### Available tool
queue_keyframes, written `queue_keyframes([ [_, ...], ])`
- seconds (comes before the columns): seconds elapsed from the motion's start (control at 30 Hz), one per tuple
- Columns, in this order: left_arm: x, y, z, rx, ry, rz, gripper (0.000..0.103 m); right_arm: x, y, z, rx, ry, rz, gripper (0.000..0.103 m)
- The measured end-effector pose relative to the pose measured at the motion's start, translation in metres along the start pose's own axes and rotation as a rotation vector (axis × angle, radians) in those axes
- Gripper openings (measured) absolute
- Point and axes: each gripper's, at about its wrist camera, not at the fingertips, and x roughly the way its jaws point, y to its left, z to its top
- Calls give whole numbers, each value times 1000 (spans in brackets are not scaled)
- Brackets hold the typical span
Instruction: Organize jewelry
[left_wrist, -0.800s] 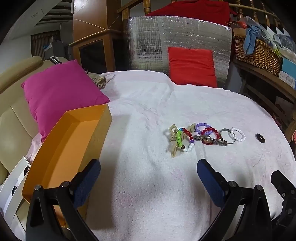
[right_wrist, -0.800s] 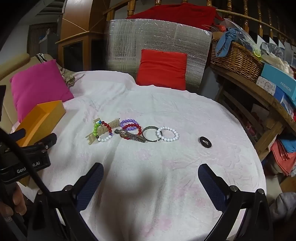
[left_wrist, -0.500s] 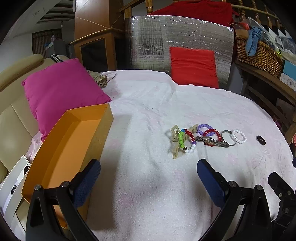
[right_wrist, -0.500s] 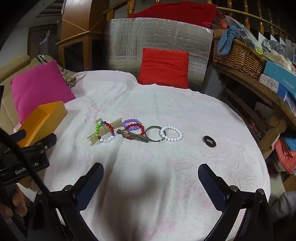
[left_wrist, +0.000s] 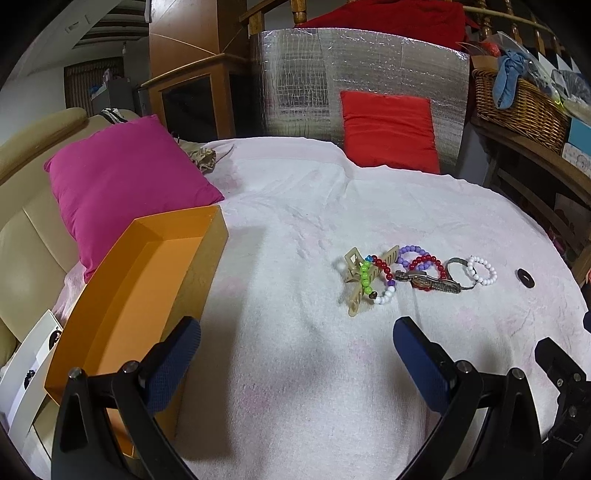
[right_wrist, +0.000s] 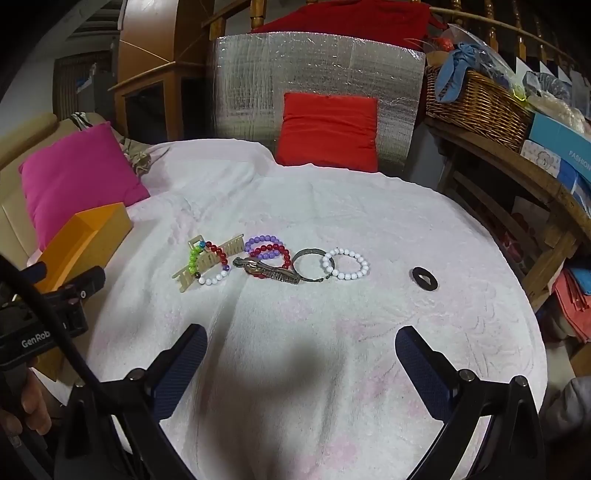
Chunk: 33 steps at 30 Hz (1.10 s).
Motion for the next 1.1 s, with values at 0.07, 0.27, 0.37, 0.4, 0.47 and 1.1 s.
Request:
queue_keyframes([
  [0.07, 0, -1, 0, 6, -2, 6, 103, 0, 0, 1, 1, -1, -2, 103],
  [0.27, 1, -3, 0, 14, 0, 12, 103, 2, -3, 5, 8, -6, -6, 103],
  [0.37, 2, -4, 0, 18, 2, 17, 103, 3, -4, 7, 13, -9, -9, 103],
  [0.4, 3, -4, -1, 19, 3, 18, 103, 4, -5, 7, 15, -9, -7, 103],
  [0.47, 3, -4, 0, 22, 5, 17, 103, 5, -6, 8, 20, -8, -7, 103],
  [1.1, 6, -8, 1, 32, 5, 16, 103, 16, -11, 8, 46, 3, -11, 103],
])
